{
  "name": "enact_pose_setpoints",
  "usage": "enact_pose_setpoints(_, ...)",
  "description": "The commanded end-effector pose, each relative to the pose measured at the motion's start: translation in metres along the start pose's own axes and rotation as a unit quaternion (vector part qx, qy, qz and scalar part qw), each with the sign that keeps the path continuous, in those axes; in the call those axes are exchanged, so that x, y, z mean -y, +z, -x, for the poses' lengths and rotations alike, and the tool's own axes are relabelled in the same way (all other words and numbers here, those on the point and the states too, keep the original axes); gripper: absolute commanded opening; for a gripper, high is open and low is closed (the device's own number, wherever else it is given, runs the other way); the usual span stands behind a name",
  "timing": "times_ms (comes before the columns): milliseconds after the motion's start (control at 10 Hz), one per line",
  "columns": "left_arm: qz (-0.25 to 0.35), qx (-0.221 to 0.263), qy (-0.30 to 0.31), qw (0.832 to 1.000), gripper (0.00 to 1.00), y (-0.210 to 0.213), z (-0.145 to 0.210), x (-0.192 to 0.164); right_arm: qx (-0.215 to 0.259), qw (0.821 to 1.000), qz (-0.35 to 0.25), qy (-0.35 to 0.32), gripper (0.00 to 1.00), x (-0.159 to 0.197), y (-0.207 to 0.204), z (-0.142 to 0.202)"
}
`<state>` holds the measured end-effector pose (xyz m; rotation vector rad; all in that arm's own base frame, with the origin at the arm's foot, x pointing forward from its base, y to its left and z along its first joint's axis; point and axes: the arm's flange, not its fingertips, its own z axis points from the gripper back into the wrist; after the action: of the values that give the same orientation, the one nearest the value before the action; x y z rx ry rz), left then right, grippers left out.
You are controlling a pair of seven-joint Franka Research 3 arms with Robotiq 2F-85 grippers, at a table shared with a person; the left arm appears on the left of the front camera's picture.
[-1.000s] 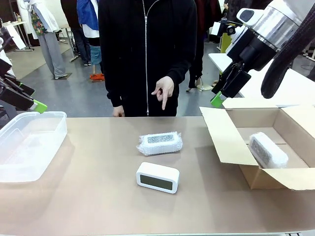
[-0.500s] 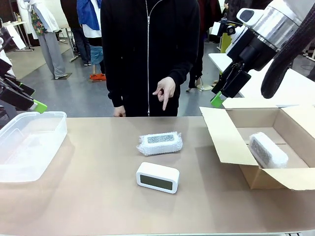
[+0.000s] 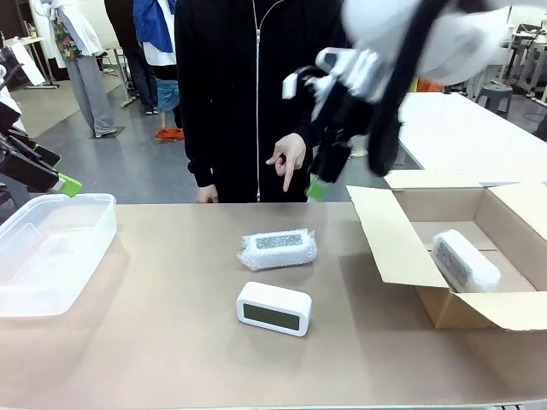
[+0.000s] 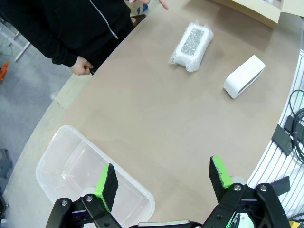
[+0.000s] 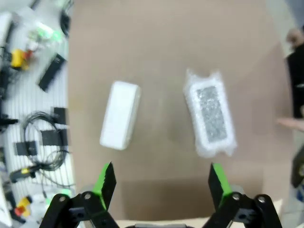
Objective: Separate and place wrapped and unwrapped clocks.
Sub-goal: Pick up the Digital clock indicated by the person.
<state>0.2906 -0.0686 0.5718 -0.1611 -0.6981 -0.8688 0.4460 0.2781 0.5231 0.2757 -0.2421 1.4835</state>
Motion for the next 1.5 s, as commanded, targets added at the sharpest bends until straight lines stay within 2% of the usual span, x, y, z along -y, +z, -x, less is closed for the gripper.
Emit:
enact_pose_setpoints(0,0.004,0.002,0.0,1.0,1.0,0.0,0.0,0.0,-0.07,0.995,0.009,0.066,1.0,0.033,-0.026,-0.018)
enact_pose_setpoints(200,0.004,0.002,0.0,1.0,1.0,0.0,0.0,0.0,-0.1,0.986,-0.009,0.136,1.0,0.06,-0.062,-0.02)
enact_pose_setpoints(300,0.004,0.002,0.0,1.0,1.0,0.0,0.0,0.0,-0.093,0.985,-0.006,0.148,1.0,0.059,-0.073,-0.021)
enact_pose_setpoints(400,0.004,0.002,0.0,1.0,1.0,0.0,0.0,0.0,-0.064,0.989,0.008,0.133,1.0,0.054,-0.068,-0.022)
enact_pose_setpoints(500,0.004,0.002,0.0,1.0,1.0,0.0,0.0,0.0,-0.097,0.988,-0.013,0.119,1.0,0.055,-0.077,-0.02)
enact_pose_setpoints(900,0.004,0.002,0.0,1.0,1.0,0.0,0.0,0.0,-0.092,0.987,-0.011,0.128,1.0,0.057,-0.078,-0.022)
enact_pose_setpoints(1000,0.004,0.002,0.0,1.0,1.0,0.0,0.0,0.0,-0.106,0.987,0.004,0.119,1.0,0.07,-0.101,-0.027)
enact_pose_setpoints(1400,0.004,0.002,0.0,1.0,1.0,0.0,0.0,0.0,-0.125,0.984,0.074,0.104,1.0,0.071,-0.152,-0.034)
